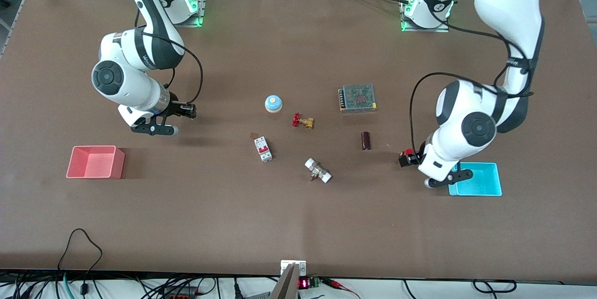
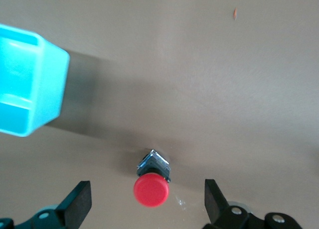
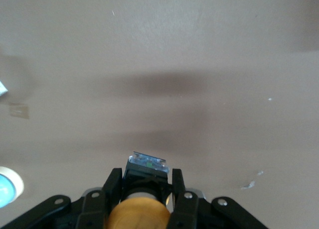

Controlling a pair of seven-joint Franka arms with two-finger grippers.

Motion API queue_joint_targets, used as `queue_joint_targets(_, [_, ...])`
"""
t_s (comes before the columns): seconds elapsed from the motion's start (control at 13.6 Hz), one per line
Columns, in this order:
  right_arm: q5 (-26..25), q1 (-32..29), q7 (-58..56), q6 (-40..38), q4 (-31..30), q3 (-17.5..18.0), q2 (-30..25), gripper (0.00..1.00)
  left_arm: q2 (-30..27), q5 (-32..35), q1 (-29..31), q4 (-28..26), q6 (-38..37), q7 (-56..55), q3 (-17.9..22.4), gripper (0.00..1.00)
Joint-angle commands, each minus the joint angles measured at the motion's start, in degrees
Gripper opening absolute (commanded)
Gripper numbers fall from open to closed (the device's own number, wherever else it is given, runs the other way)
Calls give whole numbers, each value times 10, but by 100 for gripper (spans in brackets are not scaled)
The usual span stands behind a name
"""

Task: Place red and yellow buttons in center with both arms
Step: 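Carry the red button toward the table center and release it with the left gripper, then lower the yellow button onto the table and open the right gripper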

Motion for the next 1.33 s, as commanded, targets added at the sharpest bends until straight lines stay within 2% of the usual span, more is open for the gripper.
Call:
queue_joint_targets(0.0, [-14, 18, 6, 46, -35, -4, 9, 31, -38, 14, 2, 19, -73, 15, 4, 100])
queue_joint_targets(0.15, [-29, 18, -4, 74, -34, -4, 36, 31, -59, 36, 3, 34, -105, 16, 6, 100])
queue_joint_targets(0.3, [-81, 18, -5, 90, -33, -3, 58, 31, -85, 36, 23, 34, -120, 23, 7, 100])
queue_joint_targets(0.37, [-90, 17, -5, 91, -31, -3, 64, 31, -100, 36, 31, 34, -133, 48, 7, 100])
queue_joint_targets(0.81, [-96, 16, -5, 121, -34, -2, 89, 32, -169, 35, 79, 34, -206, 205, 7, 100])
queue_joint_targets(0.89, [-96, 16, -4, 121, -34, -3, 91, 36, -177, 33, 86, 34, -214, 220, 6, 100])
queue_joint_targets(0.96, [-96, 16, -2, 121, -32, -2, 92, 59, -185, 29, 90, 35, -224, 231, 5, 100])
queue_joint_targets(1.03, [-95, 15, 0, 120, -29, -2, 91, 100, -194, 28, 95, 36, -233, 239, 5, 100])
queue_joint_targets(1.25, [-91, 17, 13, 106, -20, -3, 70, 100, -210, 15, 107, 59, -271, 256, 4, 100])
